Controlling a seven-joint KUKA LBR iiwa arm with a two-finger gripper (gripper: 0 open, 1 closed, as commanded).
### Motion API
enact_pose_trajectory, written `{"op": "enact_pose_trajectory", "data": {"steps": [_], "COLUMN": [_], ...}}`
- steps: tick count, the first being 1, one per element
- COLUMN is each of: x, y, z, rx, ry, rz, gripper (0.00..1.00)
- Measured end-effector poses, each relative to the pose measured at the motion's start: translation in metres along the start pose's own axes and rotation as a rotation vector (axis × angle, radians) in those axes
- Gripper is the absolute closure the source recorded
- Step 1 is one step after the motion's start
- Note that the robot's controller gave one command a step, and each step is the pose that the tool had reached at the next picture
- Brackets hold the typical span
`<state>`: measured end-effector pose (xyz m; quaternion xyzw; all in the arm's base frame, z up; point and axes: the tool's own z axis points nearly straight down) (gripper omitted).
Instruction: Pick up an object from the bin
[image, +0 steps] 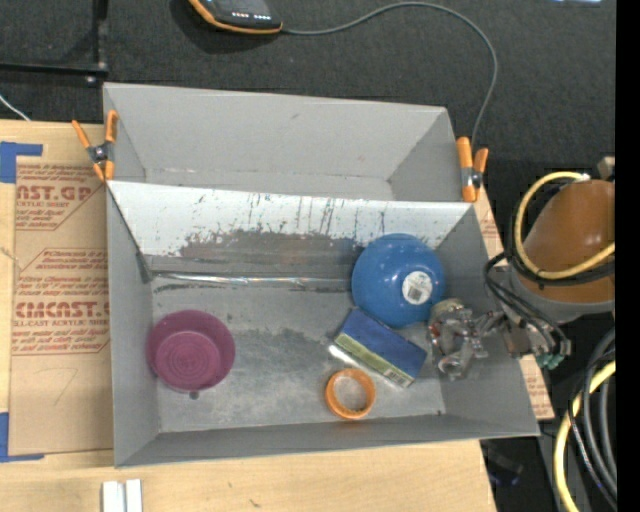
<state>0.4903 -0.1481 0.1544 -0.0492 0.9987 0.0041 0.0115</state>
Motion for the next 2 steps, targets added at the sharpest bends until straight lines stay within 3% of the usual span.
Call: {"op": "enact_pose_trajectory", "data": {"steps": [2], "x": [0.0], "y": [0.001], "z": [-0.025], "rx": [-0.002], "ry": [0.003], "rz": [0.0], "gripper": [1.0]}}
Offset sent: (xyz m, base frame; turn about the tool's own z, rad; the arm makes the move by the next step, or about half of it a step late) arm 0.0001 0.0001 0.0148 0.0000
